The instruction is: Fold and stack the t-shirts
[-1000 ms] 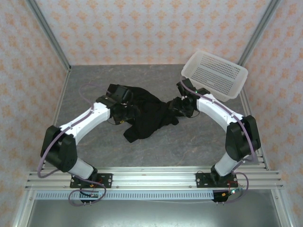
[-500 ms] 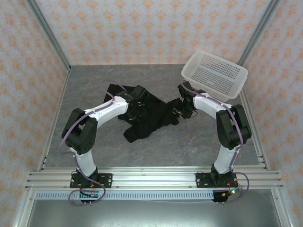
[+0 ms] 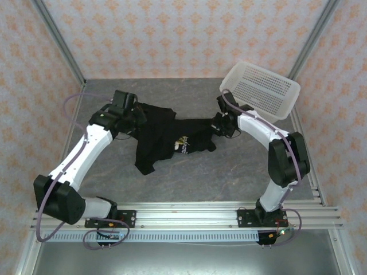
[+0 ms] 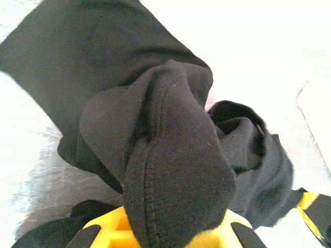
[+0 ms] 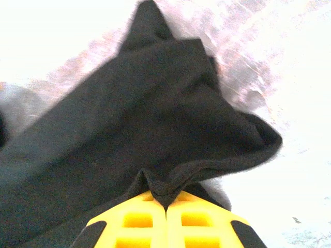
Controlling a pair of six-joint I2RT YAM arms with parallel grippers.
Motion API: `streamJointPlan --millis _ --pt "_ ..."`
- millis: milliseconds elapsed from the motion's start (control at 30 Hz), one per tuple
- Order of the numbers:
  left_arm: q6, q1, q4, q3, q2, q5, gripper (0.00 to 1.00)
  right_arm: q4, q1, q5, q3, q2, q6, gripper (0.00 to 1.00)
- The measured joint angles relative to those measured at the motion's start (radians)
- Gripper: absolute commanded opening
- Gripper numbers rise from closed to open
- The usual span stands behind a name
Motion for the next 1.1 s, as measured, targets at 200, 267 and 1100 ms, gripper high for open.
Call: streamJointPlan --millis 200,267,1100 --pt "0.001 0.139 -0.010 -0.046 0.019 0.075 0.00 -0.007 0.010 0.000 0.042 -0.003 -0.040 0.00" --pt "0.011 0.178 -0.011 -0.046 0.030 0.090 0.00 -0.006 0.015 -0.018 0.042 -0.003 -0.045 0.00" --pt "-0.109 -0.084 -0.181 -0.457 0.035 0.082 0.65 -0.208 0.047 -0.034 0.028 -0.050 -0.079 0.00"
